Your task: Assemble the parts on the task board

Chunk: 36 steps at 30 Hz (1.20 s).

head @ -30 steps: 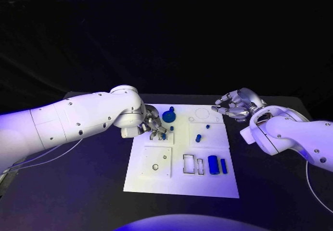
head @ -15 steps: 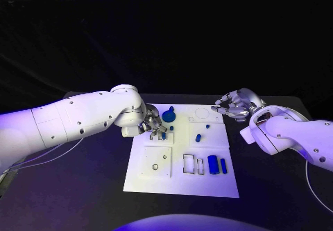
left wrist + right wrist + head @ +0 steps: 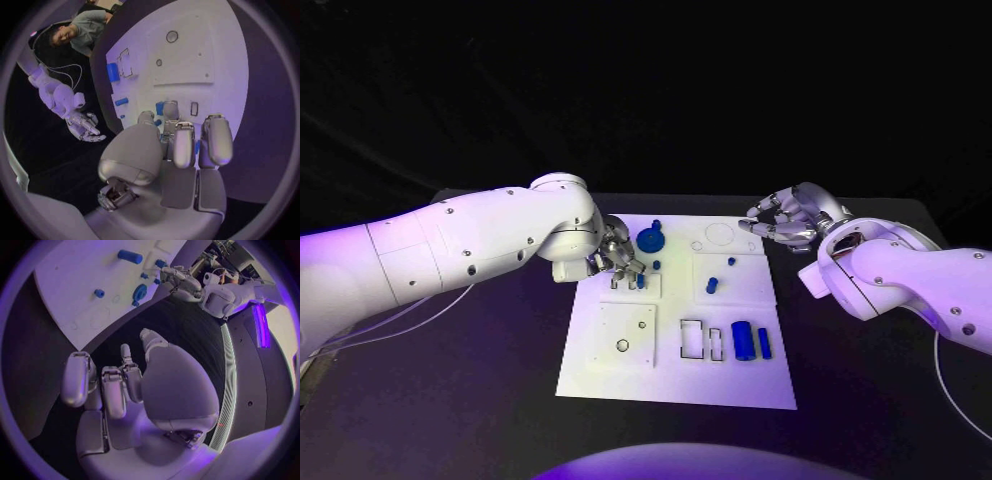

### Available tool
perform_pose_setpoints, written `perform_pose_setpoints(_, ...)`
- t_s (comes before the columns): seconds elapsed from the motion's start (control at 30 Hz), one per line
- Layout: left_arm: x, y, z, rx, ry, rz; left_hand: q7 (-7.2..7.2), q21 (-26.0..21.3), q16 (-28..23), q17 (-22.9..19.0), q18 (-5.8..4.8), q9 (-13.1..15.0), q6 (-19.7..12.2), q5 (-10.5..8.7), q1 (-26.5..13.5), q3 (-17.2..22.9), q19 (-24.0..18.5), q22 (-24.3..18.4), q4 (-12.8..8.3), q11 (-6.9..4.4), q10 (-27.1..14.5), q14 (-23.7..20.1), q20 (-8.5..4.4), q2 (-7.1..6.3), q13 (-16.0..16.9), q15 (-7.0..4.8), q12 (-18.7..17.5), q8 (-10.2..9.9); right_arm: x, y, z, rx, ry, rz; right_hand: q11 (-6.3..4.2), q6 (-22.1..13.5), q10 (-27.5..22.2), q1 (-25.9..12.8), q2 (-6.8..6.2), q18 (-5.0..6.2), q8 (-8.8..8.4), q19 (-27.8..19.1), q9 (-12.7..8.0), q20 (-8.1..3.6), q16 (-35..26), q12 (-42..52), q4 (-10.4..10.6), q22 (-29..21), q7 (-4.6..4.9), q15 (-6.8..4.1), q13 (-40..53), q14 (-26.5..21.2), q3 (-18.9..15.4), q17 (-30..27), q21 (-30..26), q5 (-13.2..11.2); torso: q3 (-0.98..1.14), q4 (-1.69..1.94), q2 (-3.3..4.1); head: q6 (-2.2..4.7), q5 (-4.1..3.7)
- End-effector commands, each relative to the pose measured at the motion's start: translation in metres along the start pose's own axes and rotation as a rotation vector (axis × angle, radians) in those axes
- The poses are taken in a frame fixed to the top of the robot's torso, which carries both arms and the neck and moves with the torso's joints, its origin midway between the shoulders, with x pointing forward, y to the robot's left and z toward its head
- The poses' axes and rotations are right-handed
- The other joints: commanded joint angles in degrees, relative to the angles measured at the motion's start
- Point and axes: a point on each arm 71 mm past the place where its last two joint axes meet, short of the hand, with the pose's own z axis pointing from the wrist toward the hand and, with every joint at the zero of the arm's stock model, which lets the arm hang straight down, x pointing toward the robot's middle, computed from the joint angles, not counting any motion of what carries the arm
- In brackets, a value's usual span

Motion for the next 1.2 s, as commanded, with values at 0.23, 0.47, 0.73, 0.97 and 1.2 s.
perform_pose_setpoints(0.23, 0.0006, -0.0040, 0.0022, -0.006, 0.020, 0.030, 0.09, 0.3, 0.6, 8.7, -0.49, 0.2, -0.6, -1.19, 0.1, -0.8, 0.1, 0.3, 0.0, -0.06, -0.4, 4.2, -0.31, 0.40, 0.1, -0.33, 0.5, 0.5, 0.0022, 0.0004, 0.0000, -0.003, 0.020, -0.014, -0.16, -0.4, -0.2, -0.7, -0.07, 0.72, 0.23, -0.3, 0.1, -0.06, -0.2, -0.2, 0.0, 2.6, -0.19, -0.37, 4.4, 5.6, 0.2, 13.2, -0.2, 0.2, 0.01, -0.03, -0.06, -0.21, -0.10)
perform_pose_setpoints(0.47, 0.0005, -0.0042, 0.0035, -0.011, 0.030, 0.037, 0.05, 0.3, 0.7, 8.8, -0.48, 0.3, -0.9, -2.99, 1.2, -0.3, 0.1, 0.4, -0.1, -0.09, -0.6, 4.2, -0.33, 0.56, 0.0, -0.35, 0.8, 0.9, 0.0022, 0.0002, 0.0000, -0.001, 0.022, -0.014, -0.16, -0.4, -0.2, -0.8, -0.06, 0.71, 0.26, -0.3, 0.1, -0.06, -0.2, -0.2, 0.0, 2.6, -0.20, -0.38, 4.4, 5.6, 0.2, 13.2, -0.2, 0.2, -0.02, 0.05, -0.08, -0.33, -0.16)
perform_pose_setpoints(0.73, 0.0003, -0.0042, 0.0048, -0.016, 0.040, 0.045, 0.08, 0.3, 0.7, 8.9, -0.51, 0.4, -1.0, -4.51, 1.7, -0.2, 0.1, 0.5, 0.0, -0.07, -0.8, 4.2, -0.33, 0.67, -0.2, -0.34, 0.9, 1.2, 0.0023, 0.0001, 0.0001, 0.000, 0.022, -0.015, -0.16, -0.4, -0.2, -0.8, -0.06, 0.71, 0.26, -0.3, 0.1, -0.06, -0.2, -0.2, 0.0, 2.6, -0.20, -0.38, 4.4, 5.6, 0.2, 13.2, -0.2, 0.2, -0.02, 0.02, -0.07, -0.32, -0.19)
perform_pose_setpoints(0.97, -0.0002, -0.0047, 0.0060, -0.019, 0.042, 0.046, 0.07, 0.3, 0.7, 8.9, -0.50, 0.4, -1.0, -4.91, 1.9, -0.1, 0.1, 0.6, -0.1, -0.07, -0.8, 4.2, -0.33, 0.76, -0.1, -0.34, 1.0, 1.2, 0.0027, 0.0004, 0.0001, -0.001, 0.023, -0.015, -0.17, -0.4, -0.2, -1.0, -0.01, 0.73, 0.31, -0.3, 0.2, -0.07, -0.2, -0.2, 0.0, 2.5, -0.22, -0.38, 4.4, 5.6, 0.3, 13.2, -0.3, 0.2, -0.01, 0.00, -0.04, -0.32, -0.19)
perform_pose_setpoints(1.2, 0.0001, -0.0063, 0.0066, -0.018, 0.043, 0.047, 0.06, 0.5, 0.9, 9.3, -0.59, 0.4, -1.1, -8.54, 3.3, 0.3, 0.3, 1.1, -0.1, -0.08, -0.9, 4.3, -0.33, 1.06, -0.3, -0.34, 1.3, 1.6, 0.0033, 0.0008, 0.0002, -0.001, 0.026, -0.015, -0.17, -0.4, -0.2, -1.0, -0.01, 0.73, 0.31, -0.3, 0.2, -0.07, -0.2, -0.2, 0.0, 2.5, -0.22, -0.38, 4.4, 5.6, 0.3, 13.2, -0.3, 0.2, 0.01, 0.01, -0.01, -0.45, -0.27)
